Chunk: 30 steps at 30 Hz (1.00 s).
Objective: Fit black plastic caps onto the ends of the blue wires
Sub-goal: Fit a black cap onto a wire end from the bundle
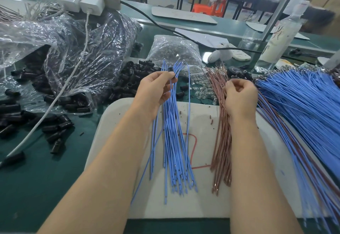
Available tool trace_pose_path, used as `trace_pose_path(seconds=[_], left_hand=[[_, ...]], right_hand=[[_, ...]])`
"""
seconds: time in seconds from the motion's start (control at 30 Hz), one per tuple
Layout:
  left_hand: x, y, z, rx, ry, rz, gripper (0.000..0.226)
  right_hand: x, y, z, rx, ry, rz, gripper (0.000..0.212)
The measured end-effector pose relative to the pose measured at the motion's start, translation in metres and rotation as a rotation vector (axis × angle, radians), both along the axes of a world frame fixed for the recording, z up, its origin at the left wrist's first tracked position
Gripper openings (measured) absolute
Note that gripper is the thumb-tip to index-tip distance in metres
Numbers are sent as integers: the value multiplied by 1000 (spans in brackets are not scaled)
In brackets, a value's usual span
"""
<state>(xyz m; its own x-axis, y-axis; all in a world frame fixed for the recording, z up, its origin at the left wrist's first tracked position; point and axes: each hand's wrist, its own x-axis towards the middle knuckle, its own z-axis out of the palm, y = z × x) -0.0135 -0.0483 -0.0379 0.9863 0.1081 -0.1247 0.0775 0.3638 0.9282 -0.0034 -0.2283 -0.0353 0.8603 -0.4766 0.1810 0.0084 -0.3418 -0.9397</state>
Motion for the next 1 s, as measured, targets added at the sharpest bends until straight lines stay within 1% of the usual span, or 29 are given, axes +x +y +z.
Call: trace_pose_path(seconds=[0.1, 0.13, 0.2, 0.27, 0.33, 0.43, 0.5, 0.57, 0.67, 0.73, 0.83, 0.9, 0.97, 1.0], left_hand=[[-2, -4, 1, 51, -53, -222, 10], [-3, -6, 1, 60, -65, -307, 12], [-6, -11, 1, 46, -71, -452, 15], [-9, -14, 1, 31, -57, -545, 15], [-11, -15, 0, 62, -43, -591, 12], [-11, -14, -1, 142, -66, -576, 6], [-10, -15, -2, 157, -91, -525, 6], [-9, -16, -3, 148, -103, -462, 7], [-6, -15, -4, 158, -117, -350, 9], [-4, -14, -5, 208, -121, -289, 4], [-2, -15, -8, 347, -130, -211, 3], [-1, -17, -11, 544, -170, -134, 4], [0, -17, -13, 736, -231, -88, 5], [0, -18, -14, 783, -250, -85, 6]], right_hand=[[-3, 5, 9, 522, -97, 180, 17], [-3, 6, 10, 627, -129, 200, 16], [-4, 7, 12, 703, -194, 145, 13], [-5, 8, 12, 682, -272, 40, 11], [-6, 7, 12, 665, -340, -35, 10], [-4, 6, 11, 728, -364, -21, 7], [-3, 11, 8, 696, -278, 66, 9], [-1, 21, 3, 543, -127, 195, 9], [-1, 34, -7, 291, 93, 448, 14], [-2, 36, -8, 184, 145, 521, 20], [-2, 34, -7, 131, 93, 458, 22], [-2, 32, -6, 114, -22, 337, 22], [-2, 30, -3, 181, -146, 210, 22], [-3, 29, -1, 242, -196, 167, 22]])
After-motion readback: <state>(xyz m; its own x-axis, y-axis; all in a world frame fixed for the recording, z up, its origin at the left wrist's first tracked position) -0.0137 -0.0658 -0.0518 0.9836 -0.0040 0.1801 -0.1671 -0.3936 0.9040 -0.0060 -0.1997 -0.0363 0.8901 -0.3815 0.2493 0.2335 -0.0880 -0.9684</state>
